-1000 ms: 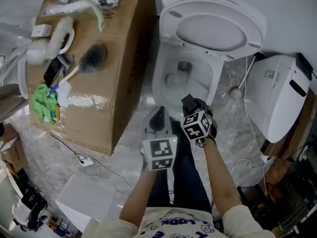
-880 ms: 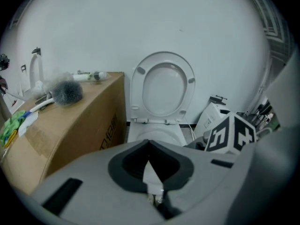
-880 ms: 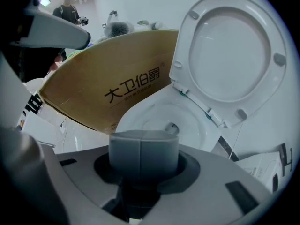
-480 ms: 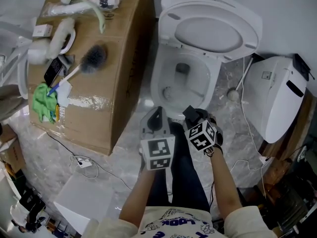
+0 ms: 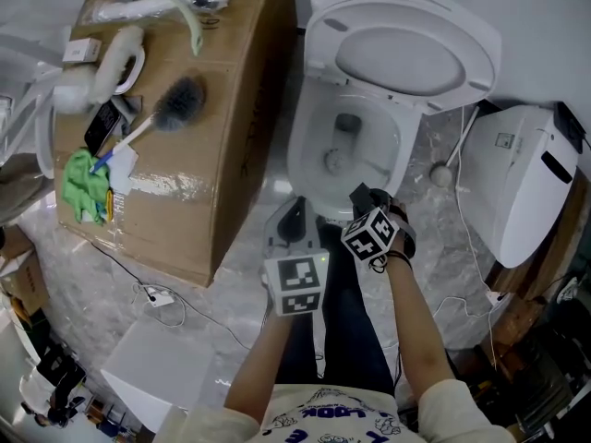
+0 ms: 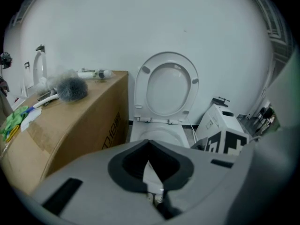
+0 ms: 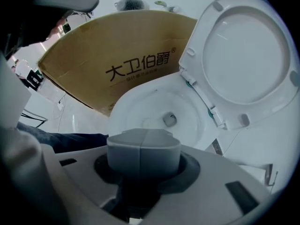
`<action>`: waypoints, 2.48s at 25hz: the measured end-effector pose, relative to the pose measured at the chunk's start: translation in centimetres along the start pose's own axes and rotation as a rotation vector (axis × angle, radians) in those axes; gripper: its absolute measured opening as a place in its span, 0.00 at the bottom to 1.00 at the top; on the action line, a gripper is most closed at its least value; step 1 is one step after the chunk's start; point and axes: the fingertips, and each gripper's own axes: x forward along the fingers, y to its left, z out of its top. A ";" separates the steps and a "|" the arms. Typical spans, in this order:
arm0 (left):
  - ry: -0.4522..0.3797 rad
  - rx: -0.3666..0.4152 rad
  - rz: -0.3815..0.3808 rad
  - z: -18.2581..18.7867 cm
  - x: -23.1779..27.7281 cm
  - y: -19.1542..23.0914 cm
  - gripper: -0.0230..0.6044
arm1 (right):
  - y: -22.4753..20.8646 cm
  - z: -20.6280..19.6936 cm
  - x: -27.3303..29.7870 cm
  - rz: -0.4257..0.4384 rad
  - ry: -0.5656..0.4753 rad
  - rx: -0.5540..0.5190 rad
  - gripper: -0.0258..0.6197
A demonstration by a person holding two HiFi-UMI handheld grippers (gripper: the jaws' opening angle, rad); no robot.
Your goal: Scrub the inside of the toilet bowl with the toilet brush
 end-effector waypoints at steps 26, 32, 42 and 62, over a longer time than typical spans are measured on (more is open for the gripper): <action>0.034 -0.013 0.016 -1.5 0.7 0.4 0.04 | -4.3 1.1 4.2 -0.043 0.001 0.076 0.29; 0.037 -0.015 0.010 -1.5 0.8 0.0 0.04 | -3.1 0.8 2.5 -0.013 0.020 0.000 0.29; 0.020 -0.016 0.002 -0.5 0.7 -0.6 0.04 | -1.8 0.1 -0.8 0.066 0.085 -0.198 0.29; 0.007 -0.020 0.007 0.7 0.7 0.0 0.04 | -5.2 -0.4 0.4 -0.117 0.150 -0.252 0.29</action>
